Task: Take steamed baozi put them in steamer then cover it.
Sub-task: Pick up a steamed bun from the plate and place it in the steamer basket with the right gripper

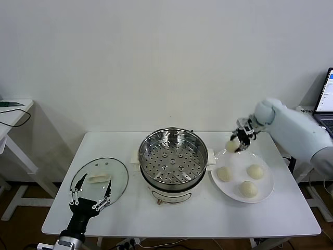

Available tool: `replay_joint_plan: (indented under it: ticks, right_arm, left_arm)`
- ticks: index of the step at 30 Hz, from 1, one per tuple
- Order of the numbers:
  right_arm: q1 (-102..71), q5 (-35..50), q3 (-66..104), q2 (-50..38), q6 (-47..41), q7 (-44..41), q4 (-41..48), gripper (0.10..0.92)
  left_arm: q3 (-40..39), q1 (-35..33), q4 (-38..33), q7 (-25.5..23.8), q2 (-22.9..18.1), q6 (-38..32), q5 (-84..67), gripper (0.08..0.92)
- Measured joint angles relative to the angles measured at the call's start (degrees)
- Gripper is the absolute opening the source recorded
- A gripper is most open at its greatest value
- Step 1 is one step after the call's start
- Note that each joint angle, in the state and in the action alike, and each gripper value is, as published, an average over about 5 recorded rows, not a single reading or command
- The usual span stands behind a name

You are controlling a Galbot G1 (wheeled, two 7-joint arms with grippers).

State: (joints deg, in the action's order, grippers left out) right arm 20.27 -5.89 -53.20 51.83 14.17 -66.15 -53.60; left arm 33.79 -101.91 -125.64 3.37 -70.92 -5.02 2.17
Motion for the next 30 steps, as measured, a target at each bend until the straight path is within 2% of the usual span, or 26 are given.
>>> replay_joint_plan:
  ticks: [8, 14, 30]
  right_arm:
    - [9.7, 0.0, -6.3, 2.7, 9.3, 0.1, -10.4, 0.637]
    - [12.0, -1.9, -9.4, 6.6, 14.9, 0.3, -14.4, 0.636]
    - [5.7, -12.6, -10.9, 17.8, 22.3, 3.0, -10.6, 0.645]
  left_arm:
    - [-0.1, -0.5, -0.7, 0.2, 0.0, -0.1, 0.0, 0.823]
    - [0.1, -0.8, -1.3, 0.4, 0.1, 0.0, -0.2, 0.823]
    - [0.3, -1.4, -1.7, 0.5, -0.1, -0.3, -0.2, 0.823]
